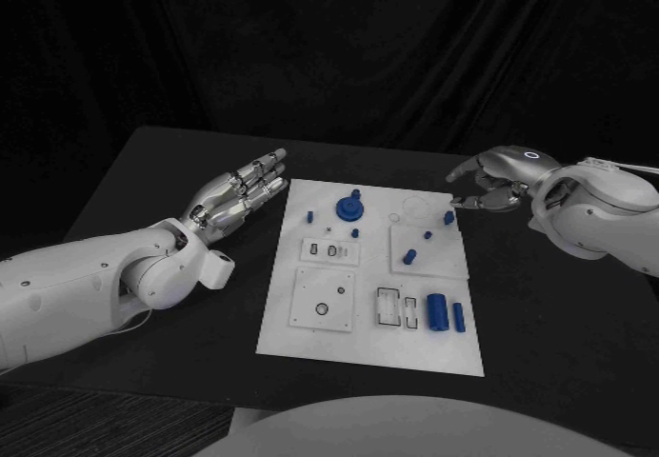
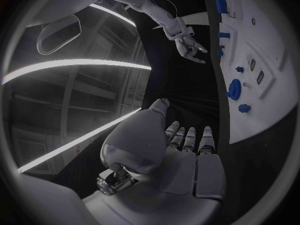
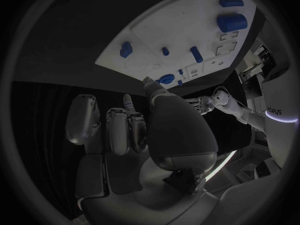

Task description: Assemble the parts on the task board

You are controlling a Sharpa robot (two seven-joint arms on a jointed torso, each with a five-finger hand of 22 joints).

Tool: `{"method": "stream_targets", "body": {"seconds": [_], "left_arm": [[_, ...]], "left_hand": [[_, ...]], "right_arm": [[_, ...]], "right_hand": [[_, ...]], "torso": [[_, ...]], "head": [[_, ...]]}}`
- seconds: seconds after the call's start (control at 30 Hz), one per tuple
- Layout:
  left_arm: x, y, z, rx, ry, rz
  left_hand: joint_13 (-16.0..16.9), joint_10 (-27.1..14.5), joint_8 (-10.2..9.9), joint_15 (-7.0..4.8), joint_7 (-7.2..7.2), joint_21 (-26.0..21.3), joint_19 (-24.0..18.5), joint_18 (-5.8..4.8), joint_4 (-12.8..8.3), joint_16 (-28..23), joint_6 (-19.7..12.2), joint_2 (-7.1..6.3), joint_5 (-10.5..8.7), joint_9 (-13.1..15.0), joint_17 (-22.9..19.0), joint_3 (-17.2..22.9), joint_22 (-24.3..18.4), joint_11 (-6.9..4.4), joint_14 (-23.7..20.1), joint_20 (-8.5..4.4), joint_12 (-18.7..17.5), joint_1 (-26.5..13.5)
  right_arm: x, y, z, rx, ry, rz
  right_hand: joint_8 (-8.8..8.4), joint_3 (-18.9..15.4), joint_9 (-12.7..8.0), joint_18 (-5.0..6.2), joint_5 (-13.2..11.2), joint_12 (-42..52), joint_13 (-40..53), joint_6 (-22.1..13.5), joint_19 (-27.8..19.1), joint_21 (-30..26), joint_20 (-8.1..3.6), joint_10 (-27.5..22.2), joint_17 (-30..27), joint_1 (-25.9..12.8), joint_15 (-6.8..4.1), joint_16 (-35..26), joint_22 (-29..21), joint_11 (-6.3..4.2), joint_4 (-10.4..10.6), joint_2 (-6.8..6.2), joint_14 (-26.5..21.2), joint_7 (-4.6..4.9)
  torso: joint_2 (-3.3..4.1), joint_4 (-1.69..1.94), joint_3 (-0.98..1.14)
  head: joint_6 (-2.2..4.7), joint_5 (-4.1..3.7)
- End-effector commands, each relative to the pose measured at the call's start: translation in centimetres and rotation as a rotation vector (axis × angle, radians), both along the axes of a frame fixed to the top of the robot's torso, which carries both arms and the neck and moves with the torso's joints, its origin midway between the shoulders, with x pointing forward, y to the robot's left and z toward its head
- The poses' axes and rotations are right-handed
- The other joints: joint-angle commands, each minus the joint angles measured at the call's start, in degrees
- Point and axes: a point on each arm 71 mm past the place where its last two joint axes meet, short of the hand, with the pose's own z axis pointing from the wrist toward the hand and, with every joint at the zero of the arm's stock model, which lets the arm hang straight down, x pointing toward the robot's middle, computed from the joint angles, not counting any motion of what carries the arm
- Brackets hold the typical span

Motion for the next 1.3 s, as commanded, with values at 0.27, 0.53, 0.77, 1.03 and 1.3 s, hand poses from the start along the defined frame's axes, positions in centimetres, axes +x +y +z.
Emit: {"method": "stream_targets", "body": {"seconds": [0.27,0.53,0.77,1.03,1.3], "left_arm": [[0.0,-0.3,0.1,-0.013,-0.008,-0.012],[-0.1,-0.3,0.1,-0.016,-0.007,-0.015],[-0.1,-0.3,0.1,-0.017,-0.007,-0.016],[-0.1,-0.3,0.0,-0.017,-0.005,-0.018],[-0.1,-0.4,0.0,-0.018,-0.003,-0.022]], "left_hand": [[-0.06,0.13,0.02,0.46,0.13,-0.34,0.04,0.57,-0.18,-0.21,-0.03,-0.07,0.23,0.05,-0.05,0.26,-0.09,0.35,-0.13,0.34,-0.20,-0.60],[-0.06,0.13,0.02,0.46,0.13,-0.34,0.04,0.57,-0.18,-0.21,-0.03,-0.07,0.23,0.05,-0.05,0.26,-0.09,0.35,-0.13,0.34,-0.20,-0.60],[-0.06,0.13,0.03,0.48,0.17,-0.34,0.04,0.59,-0.22,-0.21,0.00,-0.02,0.25,0.05,-0.05,0.32,-0.09,0.39,-0.13,0.39,-0.20,-0.61],[-0.06,0.13,0.03,0.48,0.17,-0.34,0.04,0.59,-0.22,-0.21,0.00,-0.02,0.25,0.05,-0.05,0.32,-0.09,0.39,-0.13,0.39,-0.20,-0.61],[-0.06,0.13,0.03,0.48,0.17,-0.34,0.04,0.59,-0.22,-0.21,0.00,-0.02,0.25,0.05,-0.05,0.32,-0.09,0.39,-0.13,0.39,-0.20,-0.61]], "right_arm": [[-0.6,-1.7,-2.7,-0.020,0.038,-0.049],[-0.6,-1.8,-4.0,-0.024,0.052,-0.064],[-0.3,-1.6,-4.3,-0.025,0.048,-0.067],[0.0,-1.4,-4.6,-0.028,0.049,-0.059],[0.3,-1.2,-5.0,-0.035,0.058,-0.055]], "right_hand": [[0.01,-0.55,-0.23,0.53,-2.01,0.15,15.07,-0.10,-0.13,-0.55,-0.19,5.95,9.84,-0.18,-0.52,-0.69,6.81,-0.37,0.83,0.27,4.57,-0.04],[0.21,-0.75,-0.22,0.60,-2.57,0.15,15.07,0.29,-0.21,-0.98,-0.22,5.95,9.02,0.24,-0.54,-1.69,6.68,-0.34,0.78,0.15,4.37,0.05],[0.30,-0.79,-0.20,0.68,-2.54,0.15,15.07,0.51,-0.33,-1.45,-0.22,5.95,8.24,0.42,-0.52,-2.65,6.52,-0.29,0.81,0.28,4.17,0.13],[0.60,-0.92,-0.08,0.69,-2.62,0.15,15.07,1.18,-0.33,-1.65,-0.20,5.95,7.95,0.54,-0.47,-3.02,6.48,-0.23,0.96,0.45,4.11,0.22],[1.38,-1.10,0.38,0.72,-1.23,0.15,15.07,2.96,-0.29,-2.09,-0.15,5.95,7.57,1.06,-0.42,-3.50,6.41,-0.16,1.04,0.79,4.10,0.29]], "torso": [[0.00,0.00,0.03],[0.02,-0.11,-0.02],[0.03,-0.05,-0.08],[0.05,0.03,-0.05],[0.04,0.01,-0.04]], "head": [[-0.06,-0.71],[-0.06,-0.57],[-0.06,-0.62],[-0.06,-0.58],[-0.06,-0.43]]}}
